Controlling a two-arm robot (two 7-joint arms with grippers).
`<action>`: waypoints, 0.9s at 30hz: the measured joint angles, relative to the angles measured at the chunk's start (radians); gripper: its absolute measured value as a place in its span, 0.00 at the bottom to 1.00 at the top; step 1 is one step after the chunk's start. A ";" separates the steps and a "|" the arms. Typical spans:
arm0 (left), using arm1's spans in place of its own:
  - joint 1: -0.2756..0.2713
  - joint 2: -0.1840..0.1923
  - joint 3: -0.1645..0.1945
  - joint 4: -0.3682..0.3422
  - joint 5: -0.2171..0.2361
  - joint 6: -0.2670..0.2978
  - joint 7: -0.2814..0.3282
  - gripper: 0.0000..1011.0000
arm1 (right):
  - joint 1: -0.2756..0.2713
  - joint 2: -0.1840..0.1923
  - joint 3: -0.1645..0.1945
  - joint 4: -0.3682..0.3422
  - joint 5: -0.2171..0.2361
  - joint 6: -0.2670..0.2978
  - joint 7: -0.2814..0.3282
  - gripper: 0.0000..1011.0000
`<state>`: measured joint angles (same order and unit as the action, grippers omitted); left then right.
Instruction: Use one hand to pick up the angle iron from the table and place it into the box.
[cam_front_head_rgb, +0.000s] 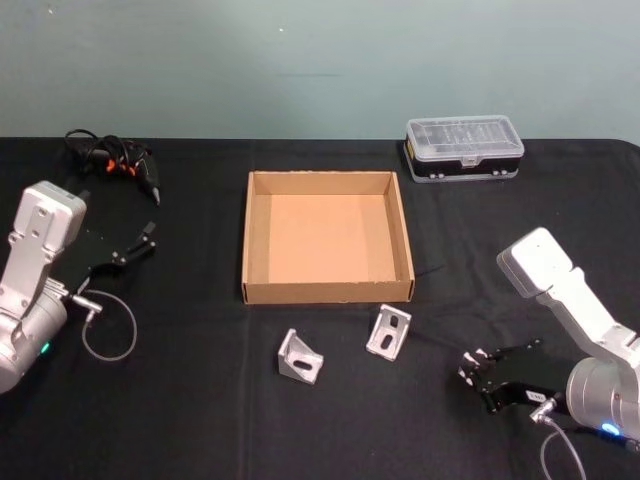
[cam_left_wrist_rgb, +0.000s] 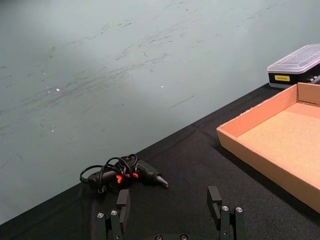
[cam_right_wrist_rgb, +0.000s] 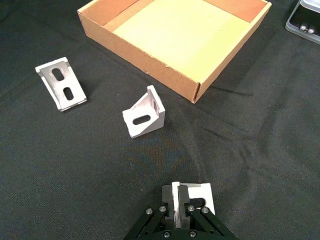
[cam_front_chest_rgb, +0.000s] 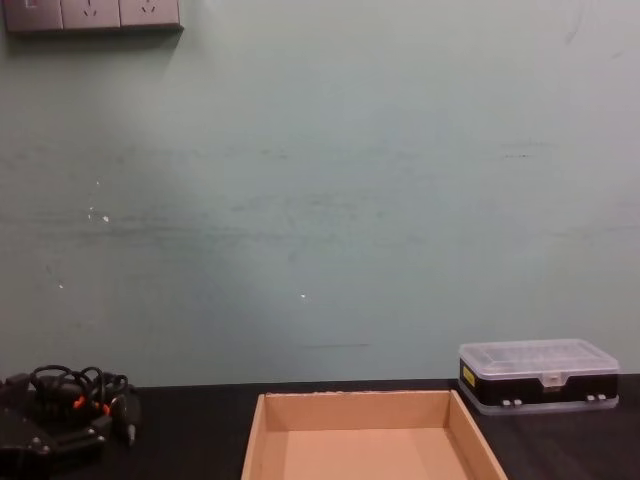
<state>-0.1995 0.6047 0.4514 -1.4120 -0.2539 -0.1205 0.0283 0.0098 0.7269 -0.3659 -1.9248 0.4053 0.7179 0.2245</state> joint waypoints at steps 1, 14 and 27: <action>0.000 0.000 0.000 0.000 0.000 0.000 0.000 1.00 | 0.000 0.000 0.000 0.000 0.000 0.000 0.000 0.07; 0.000 0.000 0.000 0.000 0.000 0.000 0.000 1.00 | 0.008 -0.037 0.041 -0.021 -0.032 -0.097 -0.004 0.07; 0.000 0.000 0.000 0.000 0.000 0.000 0.000 1.00 | 0.285 -0.170 -0.036 0.203 -0.066 -0.122 0.118 0.07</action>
<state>-0.1995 0.6047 0.4514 -1.4120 -0.2539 -0.1205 0.0283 0.2953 0.5569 -0.4020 -1.7216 0.3398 0.5957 0.3424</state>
